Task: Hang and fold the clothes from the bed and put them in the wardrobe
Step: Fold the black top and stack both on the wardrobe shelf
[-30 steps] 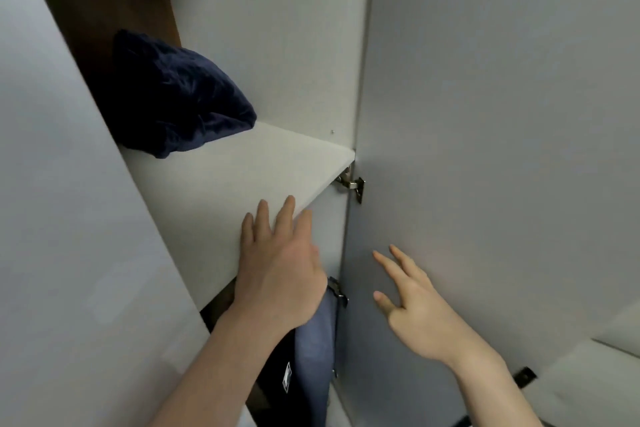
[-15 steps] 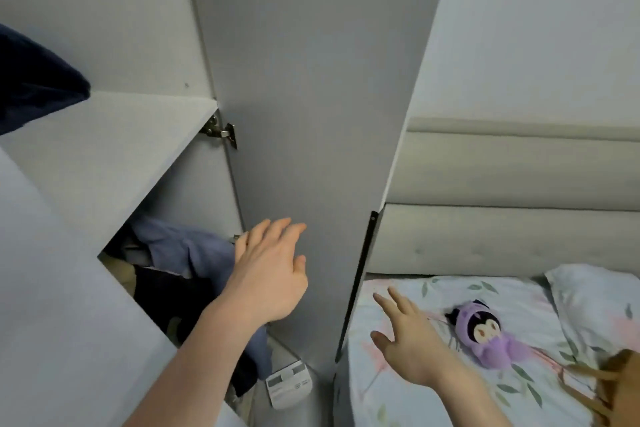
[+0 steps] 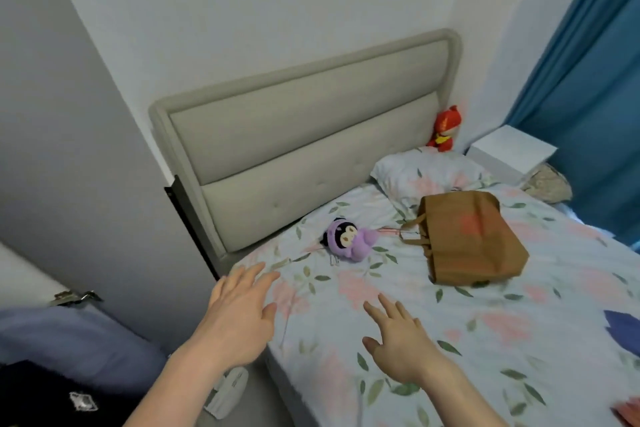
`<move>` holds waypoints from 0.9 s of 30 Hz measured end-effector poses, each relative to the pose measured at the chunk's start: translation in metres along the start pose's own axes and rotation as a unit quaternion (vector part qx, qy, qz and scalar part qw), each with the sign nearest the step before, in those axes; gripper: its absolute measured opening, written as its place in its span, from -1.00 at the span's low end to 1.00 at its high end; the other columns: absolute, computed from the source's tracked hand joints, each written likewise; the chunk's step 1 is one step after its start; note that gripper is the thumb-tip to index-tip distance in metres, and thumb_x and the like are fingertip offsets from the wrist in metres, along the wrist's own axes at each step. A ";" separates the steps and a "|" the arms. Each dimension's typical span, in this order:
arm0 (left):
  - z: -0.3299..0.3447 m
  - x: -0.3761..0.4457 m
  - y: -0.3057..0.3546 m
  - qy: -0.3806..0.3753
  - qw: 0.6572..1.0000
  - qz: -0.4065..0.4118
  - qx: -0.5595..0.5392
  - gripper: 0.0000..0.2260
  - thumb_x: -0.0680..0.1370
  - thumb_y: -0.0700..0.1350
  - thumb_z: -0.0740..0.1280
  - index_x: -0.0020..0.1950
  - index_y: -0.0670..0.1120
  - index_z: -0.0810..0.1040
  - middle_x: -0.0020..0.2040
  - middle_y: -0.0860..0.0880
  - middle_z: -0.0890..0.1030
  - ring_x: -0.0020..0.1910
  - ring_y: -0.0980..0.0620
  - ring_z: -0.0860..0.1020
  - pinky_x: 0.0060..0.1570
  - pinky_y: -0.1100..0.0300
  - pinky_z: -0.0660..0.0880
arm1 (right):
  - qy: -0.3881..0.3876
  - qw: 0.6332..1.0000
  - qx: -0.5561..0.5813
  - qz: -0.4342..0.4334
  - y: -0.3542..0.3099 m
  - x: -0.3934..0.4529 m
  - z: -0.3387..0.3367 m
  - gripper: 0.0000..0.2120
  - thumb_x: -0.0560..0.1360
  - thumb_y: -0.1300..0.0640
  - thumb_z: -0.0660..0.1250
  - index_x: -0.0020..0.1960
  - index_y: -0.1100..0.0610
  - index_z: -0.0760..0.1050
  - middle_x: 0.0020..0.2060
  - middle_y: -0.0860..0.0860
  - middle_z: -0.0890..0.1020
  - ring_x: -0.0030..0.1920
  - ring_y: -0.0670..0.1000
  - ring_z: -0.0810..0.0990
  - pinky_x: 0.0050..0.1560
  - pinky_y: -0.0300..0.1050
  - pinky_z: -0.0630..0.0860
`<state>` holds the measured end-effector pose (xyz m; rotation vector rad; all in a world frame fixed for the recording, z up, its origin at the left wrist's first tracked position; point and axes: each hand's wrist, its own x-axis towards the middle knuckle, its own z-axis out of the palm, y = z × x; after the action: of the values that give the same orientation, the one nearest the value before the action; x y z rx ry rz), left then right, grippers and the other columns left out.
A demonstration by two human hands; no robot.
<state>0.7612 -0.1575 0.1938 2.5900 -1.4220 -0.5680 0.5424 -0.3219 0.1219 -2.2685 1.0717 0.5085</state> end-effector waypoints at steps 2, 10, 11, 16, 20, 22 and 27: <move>0.010 -0.005 0.014 -0.013 0.999 0.038 0.008 -0.52 0.70 0.03 0.07 0.63 0.17 0.06 0.65 0.12 -0.03 0.63 0.02 -0.09 0.58 0.07 -0.15 | 0.020 0.999 0.025 0.024 0.016 -0.028 0.010 -0.38 0.68 -0.14 0.11 0.66 -0.11 -0.05 0.66 -0.06 -0.14 0.64 0.15 -0.17 0.60 0.27 -0.06; 0.080 -0.022 0.069 -0.108 0.983 0.144 0.028 -0.51 0.70 0.05 0.08 0.63 0.14 0.07 0.66 0.06 0.00 0.63 -0.03 -0.06 0.59 0.01 -0.12 | 0.019 0.979 0.099 0.176 0.087 -0.159 0.083 -0.41 0.69 -0.15 0.08 0.65 -0.14 -0.04 0.65 -0.10 -0.17 0.64 0.12 -0.20 0.61 0.25 -0.11; 0.089 -0.030 0.078 -0.124 0.979 0.161 0.032 -0.51 0.70 0.04 0.08 0.63 0.14 0.06 0.66 0.07 -0.01 0.63 -0.03 -0.07 0.59 0.00 -0.12 | 0.024 0.975 0.110 0.192 0.096 -0.176 0.091 -0.41 0.69 -0.15 0.08 0.65 -0.14 -0.04 0.65 -0.10 -0.18 0.64 0.13 -0.20 0.60 0.25 -0.11; 0.113 -0.063 0.135 -0.171 0.953 0.238 0.076 -0.51 0.70 0.01 0.06 0.63 0.15 0.05 0.66 0.07 -0.04 0.64 -0.05 -0.10 0.60 -0.05 -0.16 | 0.057 0.948 0.166 0.267 0.142 -0.251 0.121 -0.41 0.69 -0.16 0.08 0.65 -0.15 -0.05 0.65 -0.10 -0.18 0.64 0.15 -0.19 0.59 0.28 -0.11; 0.133 -0.094 0.196 -0.178 0.933 0.298 0.097 -0.52 0.70 0.02 0.06 0.63 0.15 0.07 0.66 0.07 -0.02 0.64 -0.07 -0.08 0.59 -0.06 -0.13 | 0.093 0.925 0.204 0.307 0.174 -0.309 0.152 -0.40 0.68 -0.16 0.10 0.65 -0.16 -0.04 0.65 -0.08 -0.16 0.64 0.14 -0.20 0.59 0.27 -0.11; 0.145 -0.115 0.233 -0.179 0.923 0.326 0.098 -0.52 0.70 0.02 0.06 0.63 0.15 0.07 0.66 0.06 -0.02 0.64 -0.07 -0.09 0.60 -0.06 -0.12 | 0.097 0.916 0.219 0.323 0.193 -0.340 0.164 -0.39 0.67 -0.17 0.11 0.65 -0.15 -0.03 0.65 -0.08 -0.16 0.64 0.14 -0.20 0.60 0.27 -0.11; 0.189 -0.180 0.326 -0.185 0.903 0.376 0.094 -0.52 0.71 0.03 0.07 0.63 0.15 0.07 0.66 0.07 -0.03 0.64 -0.05 -0.09 0.60 -0.05 -0.14 | 0.099 0.897 0.240 0.357 0.262 -0.432 0.190 -0.40 0.68 -0.16 0.11 0.65 -0.15 -0.02 0.65 -0.10 -0.17 0.64 0.15 -0.20 0.60 0.27 -0.13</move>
<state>0.3451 -0.1736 0.1623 1.8325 -2.5065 -0.8354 0.0561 -0.0886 0.1284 -1.4699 1.9058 0.2399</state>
